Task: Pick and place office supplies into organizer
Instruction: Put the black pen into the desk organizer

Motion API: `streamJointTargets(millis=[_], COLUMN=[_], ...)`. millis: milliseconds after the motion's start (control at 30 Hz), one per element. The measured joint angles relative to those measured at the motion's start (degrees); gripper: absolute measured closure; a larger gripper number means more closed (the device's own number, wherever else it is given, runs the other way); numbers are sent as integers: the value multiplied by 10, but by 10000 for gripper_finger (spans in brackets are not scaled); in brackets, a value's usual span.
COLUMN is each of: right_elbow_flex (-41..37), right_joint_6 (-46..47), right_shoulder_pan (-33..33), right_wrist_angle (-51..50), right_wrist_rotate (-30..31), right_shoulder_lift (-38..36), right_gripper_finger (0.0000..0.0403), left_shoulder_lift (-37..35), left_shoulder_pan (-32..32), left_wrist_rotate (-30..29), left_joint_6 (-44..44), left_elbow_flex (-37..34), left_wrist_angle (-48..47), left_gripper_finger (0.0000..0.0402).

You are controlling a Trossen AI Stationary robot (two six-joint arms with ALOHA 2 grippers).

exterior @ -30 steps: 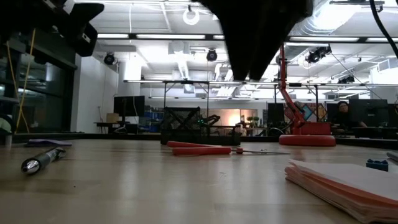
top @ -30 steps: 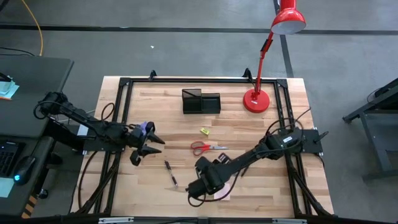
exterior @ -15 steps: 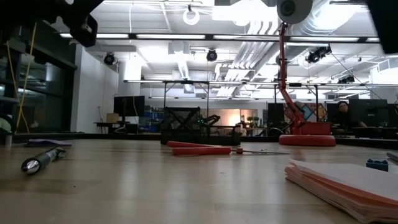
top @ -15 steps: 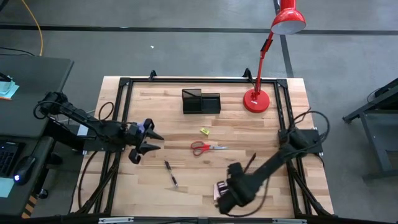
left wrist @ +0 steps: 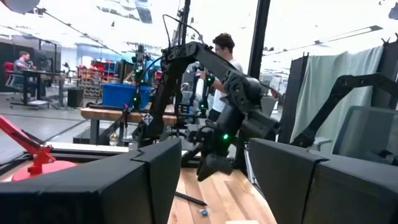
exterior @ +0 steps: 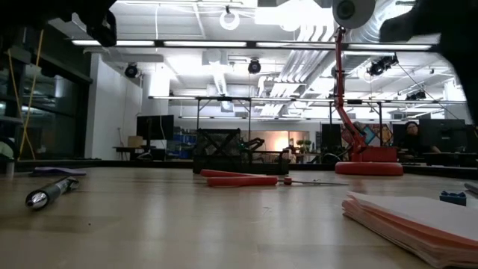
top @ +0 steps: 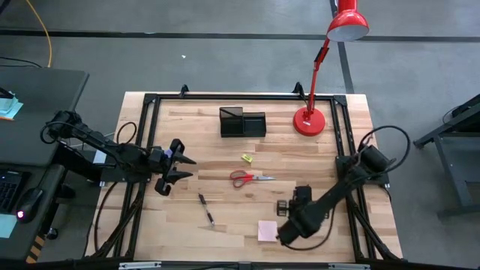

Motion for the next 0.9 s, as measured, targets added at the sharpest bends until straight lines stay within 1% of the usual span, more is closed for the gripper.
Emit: streamJointTargets(millis=[100,200,333,400,567,800,900], right_elbow_flex=[-8,-12,-12,-12,-12,-14,-47], right_joint_6=[-17,-51,-7,-11,-1,5,13], right_shoulder_pan=[-16,-22,-26,-29,-37,-54,-64], right_wrist_angle=[29,17,22,25,27,6,63], right_wrist_rotate=[0,0,-5,-21,-79,-64,-51], right_shoulder_lift=[2,3,3,3,3,3,4], right_gripper_finger=[289,289,290,290,290,290,290], left_shoulder_lift=[0,0,0,0,0,0,0], left_shoulder_pan=[0,0,0,0,0,0,0], left_wrist_rotate=[0,3,20,30,32,32,32], left_joint_6=[0,-1,-10,-20,-33,-40,-40], left_elbow_flex=[0,0,0,0,0,0,0], left_wrist_angle=[-14,-29,-44,-49,-64,-72,-73], left_gripper_finger=[220,220,220,220,220,220,220])
